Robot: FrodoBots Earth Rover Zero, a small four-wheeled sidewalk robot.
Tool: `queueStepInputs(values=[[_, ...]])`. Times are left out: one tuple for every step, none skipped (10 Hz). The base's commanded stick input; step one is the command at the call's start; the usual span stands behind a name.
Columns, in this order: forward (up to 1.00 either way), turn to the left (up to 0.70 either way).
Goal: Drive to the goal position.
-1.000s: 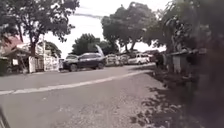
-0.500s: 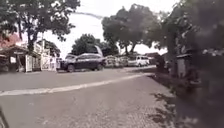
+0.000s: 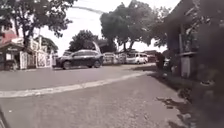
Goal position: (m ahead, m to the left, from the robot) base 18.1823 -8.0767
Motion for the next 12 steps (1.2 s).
queueStepInputs(values=[[0.7,0.01],[0.7,0.01],[0.7,0.01],[0.7,0.01],[0.7,0.01],[0.7,0.01],[0.7,0.01],[0.7,0.01],[0.7,0.01],[0.7,0.01],[0.7,0.01],[0.7,0.01]])
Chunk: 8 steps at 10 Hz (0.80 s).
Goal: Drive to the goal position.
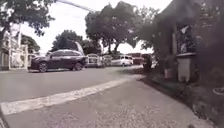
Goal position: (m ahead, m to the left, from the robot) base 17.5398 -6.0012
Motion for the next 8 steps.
queueStepInputs(values=[[0.7,0.01],[0.7,0.01],[0.7,0.01],[0.7,0.01],[0.7,0.01],[0.7,-0.13],[0.7,-0.25],[0.7,-0.27]])
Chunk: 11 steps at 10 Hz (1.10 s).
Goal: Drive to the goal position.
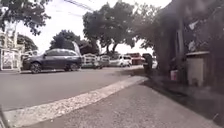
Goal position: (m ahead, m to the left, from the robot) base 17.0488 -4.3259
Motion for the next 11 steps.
queueStepInputs(values=[[0.7,-0.03],[0.7,0.01],[0.7,0.01],[0.7,0.01],[0.7,0.01],[0.7,0.01],[0.7,0.01],[0.7,0.01],[0.7,0.01],[0.7,0.01],[0.7,0.01]])
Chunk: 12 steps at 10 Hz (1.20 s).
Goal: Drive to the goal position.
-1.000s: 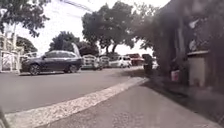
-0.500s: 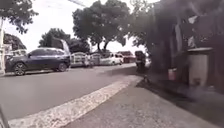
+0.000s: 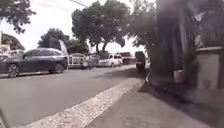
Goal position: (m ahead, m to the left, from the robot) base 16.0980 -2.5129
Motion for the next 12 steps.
queueStepInputs(values=[[0.7,0.01],[0.7,0.01],[0.7,0.01],[0.7,0.01],[0.7,0.01],[0.7,0.01],[0.7,0.01],[0.7,0.01],[0.7,0.01],[0.7,0.01],[0.7,0.01],[0.7,0.01]])
